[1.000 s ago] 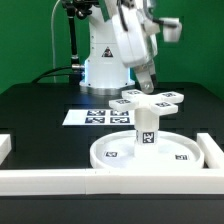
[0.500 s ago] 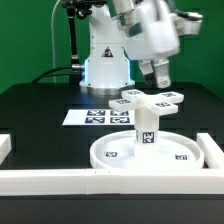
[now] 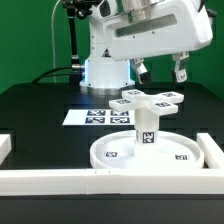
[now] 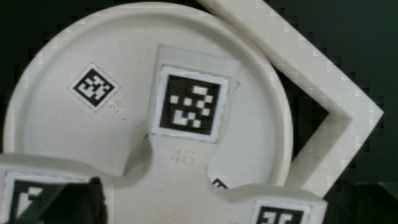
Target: Assemble round table
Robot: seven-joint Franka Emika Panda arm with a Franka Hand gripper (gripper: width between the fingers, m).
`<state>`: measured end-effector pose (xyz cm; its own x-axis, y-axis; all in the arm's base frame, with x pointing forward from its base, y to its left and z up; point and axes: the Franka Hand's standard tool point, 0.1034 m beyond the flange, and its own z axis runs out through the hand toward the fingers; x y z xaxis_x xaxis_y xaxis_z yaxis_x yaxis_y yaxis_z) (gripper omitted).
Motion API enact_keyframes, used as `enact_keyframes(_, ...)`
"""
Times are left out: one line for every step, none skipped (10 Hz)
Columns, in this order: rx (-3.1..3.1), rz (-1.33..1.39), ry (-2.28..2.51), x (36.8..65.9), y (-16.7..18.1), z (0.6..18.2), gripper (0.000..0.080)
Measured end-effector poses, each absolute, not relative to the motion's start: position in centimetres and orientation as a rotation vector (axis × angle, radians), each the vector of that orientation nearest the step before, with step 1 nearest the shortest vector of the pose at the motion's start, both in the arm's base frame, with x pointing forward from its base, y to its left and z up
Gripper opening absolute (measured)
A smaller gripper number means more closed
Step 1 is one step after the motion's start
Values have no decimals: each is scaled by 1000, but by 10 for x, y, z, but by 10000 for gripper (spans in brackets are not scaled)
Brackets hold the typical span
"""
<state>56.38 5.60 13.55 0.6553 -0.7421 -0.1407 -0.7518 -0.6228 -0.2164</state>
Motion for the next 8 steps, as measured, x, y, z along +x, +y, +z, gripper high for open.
enact_keyframes(-2657,42,1115,564,56,135,649)
enact_keyframes(-2677,35,1065,564,56,135,649)
enact_keyframes(-2804,-3,768,563,55,135,649)
enact_keyframes(-2883,-16,527,562,54,136,649)
enact_keyframes(-2942,-6,283,562,53,138,649)
enact_keyframes(-2979,-7,107,563,55,140,649)
enact_keyframes(-2981,-13,37,563,55,140,649)
enact_keyframes(-2980,-22,-79,563,54,139,649)
